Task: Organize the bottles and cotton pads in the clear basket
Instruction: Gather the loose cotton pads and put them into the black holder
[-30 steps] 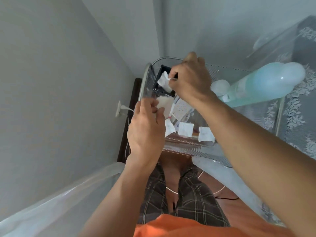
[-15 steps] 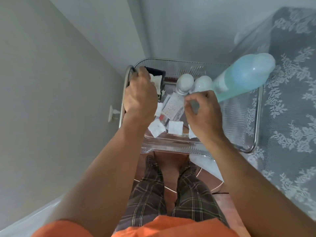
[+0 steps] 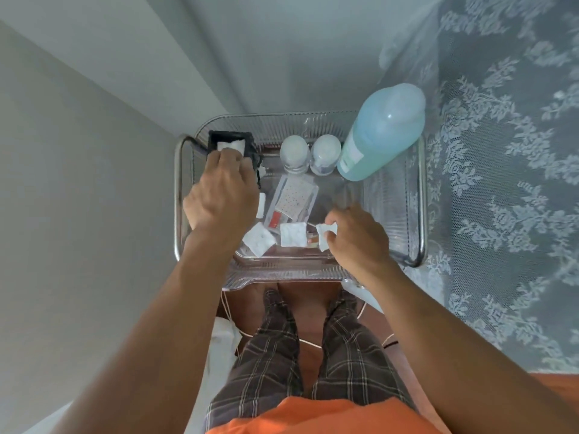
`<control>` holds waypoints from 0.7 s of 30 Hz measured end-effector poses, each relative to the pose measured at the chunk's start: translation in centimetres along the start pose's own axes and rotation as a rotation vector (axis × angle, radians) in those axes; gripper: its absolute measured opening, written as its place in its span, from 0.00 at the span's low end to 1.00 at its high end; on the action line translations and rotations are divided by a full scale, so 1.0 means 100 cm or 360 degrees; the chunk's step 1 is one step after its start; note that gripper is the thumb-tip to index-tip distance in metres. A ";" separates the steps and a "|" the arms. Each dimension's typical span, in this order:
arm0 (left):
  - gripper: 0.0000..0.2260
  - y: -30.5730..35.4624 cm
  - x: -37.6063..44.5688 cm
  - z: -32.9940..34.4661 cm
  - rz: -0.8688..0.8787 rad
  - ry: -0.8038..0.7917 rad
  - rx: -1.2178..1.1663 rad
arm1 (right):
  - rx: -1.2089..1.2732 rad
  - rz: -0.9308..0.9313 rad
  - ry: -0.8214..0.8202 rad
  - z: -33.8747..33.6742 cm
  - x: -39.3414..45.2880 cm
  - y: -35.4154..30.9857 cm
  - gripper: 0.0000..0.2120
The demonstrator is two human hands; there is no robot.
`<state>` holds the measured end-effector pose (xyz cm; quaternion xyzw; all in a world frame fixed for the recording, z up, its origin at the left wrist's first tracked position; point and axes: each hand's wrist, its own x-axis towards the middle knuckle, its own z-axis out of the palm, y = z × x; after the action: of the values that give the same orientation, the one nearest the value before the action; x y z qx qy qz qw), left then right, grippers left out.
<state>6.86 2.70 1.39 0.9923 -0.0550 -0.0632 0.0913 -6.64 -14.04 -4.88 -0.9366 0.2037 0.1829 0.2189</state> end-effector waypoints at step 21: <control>0.07 -0.029 -0.046 0.061 -0.0266 -0.0191 -0.0579 | 0.0272 -0.0086 -0.0097 -0.011 0.005 -0.008 0.03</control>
<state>1.81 5.00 -4.54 0.9550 0.0345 -0.1383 0.2599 -5.60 -14.02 -3.88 -0.9137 0.1865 0.1872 0.3088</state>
